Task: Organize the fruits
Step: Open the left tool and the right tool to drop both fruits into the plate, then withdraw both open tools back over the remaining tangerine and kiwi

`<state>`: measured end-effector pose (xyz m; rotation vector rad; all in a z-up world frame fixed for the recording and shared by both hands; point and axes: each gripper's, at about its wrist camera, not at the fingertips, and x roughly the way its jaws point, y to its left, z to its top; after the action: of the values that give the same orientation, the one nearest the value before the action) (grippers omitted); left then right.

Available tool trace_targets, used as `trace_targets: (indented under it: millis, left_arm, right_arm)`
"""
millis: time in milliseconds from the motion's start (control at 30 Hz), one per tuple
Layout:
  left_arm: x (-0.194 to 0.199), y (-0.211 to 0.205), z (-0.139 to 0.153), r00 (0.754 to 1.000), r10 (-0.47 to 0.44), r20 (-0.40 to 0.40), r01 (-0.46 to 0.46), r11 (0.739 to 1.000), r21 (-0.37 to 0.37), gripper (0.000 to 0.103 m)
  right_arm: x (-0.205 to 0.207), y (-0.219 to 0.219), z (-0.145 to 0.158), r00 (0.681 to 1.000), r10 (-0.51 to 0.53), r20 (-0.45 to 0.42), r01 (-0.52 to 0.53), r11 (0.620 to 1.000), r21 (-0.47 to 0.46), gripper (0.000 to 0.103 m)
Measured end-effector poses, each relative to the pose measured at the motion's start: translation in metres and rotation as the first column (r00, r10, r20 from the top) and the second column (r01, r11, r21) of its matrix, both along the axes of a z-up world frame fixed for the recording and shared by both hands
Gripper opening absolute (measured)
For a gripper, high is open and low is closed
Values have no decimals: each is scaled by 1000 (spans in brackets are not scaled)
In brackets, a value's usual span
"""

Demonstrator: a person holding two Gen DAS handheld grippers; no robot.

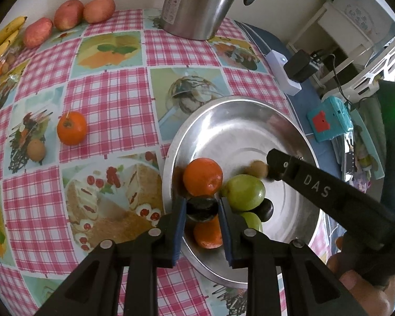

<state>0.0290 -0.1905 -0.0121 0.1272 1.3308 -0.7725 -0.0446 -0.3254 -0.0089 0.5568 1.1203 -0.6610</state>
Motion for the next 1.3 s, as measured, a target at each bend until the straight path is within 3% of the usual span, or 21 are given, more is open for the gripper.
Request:
trace_targets:
  millis: [467, 767, 967, 1300]
  left_arm:
    - [4, 8, 13, 1000, 17, 5, -17, 999, -35, 33]
    - [30, 41, 17, 989, 147, 7, -147, 988, -43, 36]
    - [55, 77, 17, 961, 275, 29, -274, 961, -29, 37]
    - [82, 129, 24, 894, 435, 106, -437, 899, 1, 49]
  right_arm:
    - [-1, 3, 18, 999, 12, 38, -11, 999, -33, 37]
    - [5, 10, 21, 998, 41, 38, -39, 999, -36, 37]
    - [15, 23, 22, 995, 88, 37, -87, 995, -40, 37]
    - [33, 56, 31, 978, 192, 82, -190, 981, -28, 37]
